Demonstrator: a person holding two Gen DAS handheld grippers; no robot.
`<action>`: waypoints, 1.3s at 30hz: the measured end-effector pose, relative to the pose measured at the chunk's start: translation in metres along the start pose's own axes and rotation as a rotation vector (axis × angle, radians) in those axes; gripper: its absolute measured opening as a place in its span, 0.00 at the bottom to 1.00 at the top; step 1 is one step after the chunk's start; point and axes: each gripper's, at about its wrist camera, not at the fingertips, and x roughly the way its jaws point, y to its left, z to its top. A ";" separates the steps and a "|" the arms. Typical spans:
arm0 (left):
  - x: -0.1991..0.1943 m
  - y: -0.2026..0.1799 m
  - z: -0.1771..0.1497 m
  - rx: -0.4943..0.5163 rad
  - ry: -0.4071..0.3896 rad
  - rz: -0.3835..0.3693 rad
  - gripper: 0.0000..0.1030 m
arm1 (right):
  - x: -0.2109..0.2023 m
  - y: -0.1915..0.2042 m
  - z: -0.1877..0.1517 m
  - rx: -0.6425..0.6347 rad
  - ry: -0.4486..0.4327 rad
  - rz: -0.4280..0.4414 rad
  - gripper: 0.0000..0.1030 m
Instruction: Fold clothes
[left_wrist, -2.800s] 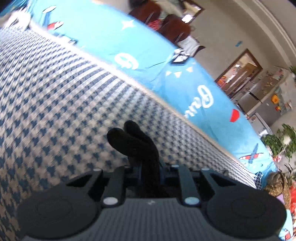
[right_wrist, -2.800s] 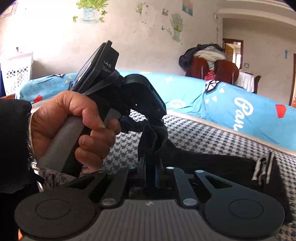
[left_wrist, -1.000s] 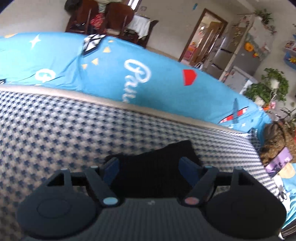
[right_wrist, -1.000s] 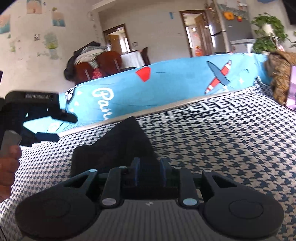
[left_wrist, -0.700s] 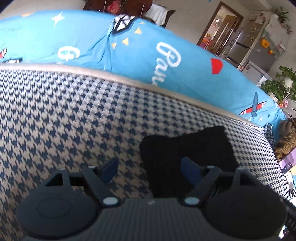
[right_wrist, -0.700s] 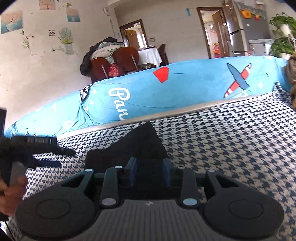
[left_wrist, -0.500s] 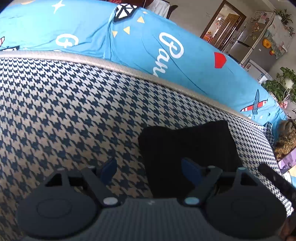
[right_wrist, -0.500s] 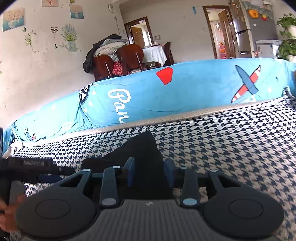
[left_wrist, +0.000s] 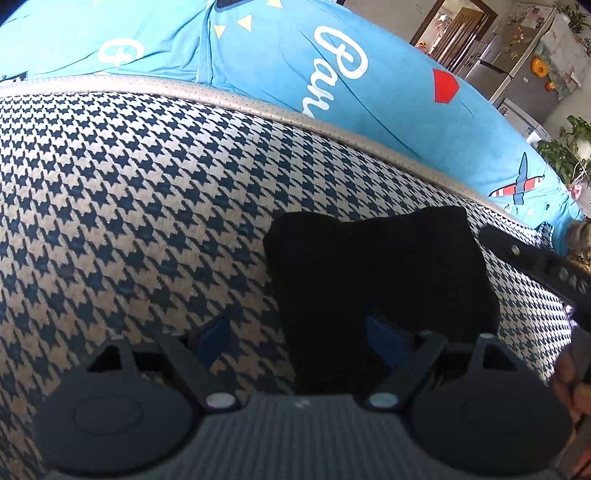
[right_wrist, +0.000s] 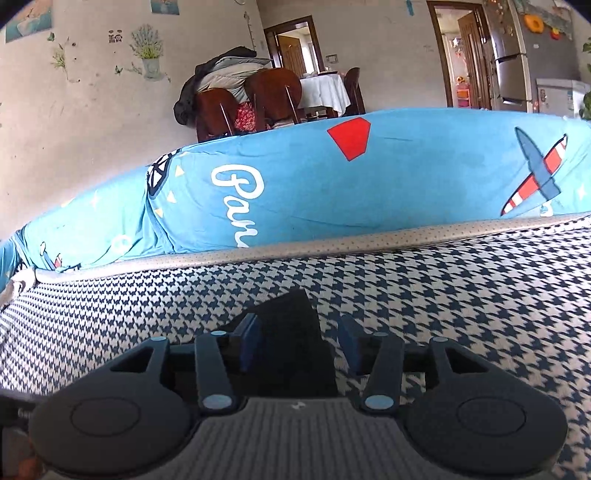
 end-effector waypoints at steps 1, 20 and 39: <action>0.001 -0.001 0.000 -0.001 0.002 0.001 0.82 | 0.004 -0.001 0.001 0.004 0.004 0.009 0.47; 0.010 -0.005 0.002 0.012 0.002 0.037 0.85 | 0.040 -0.009 0.008 0.055 0.017 0.034 0.07; 0.012 -0.007 0.003 0.061 -0.013 0.142 0.86 | 0.028 -0.027 0.018 0.159 -0.012 -0.041 0.11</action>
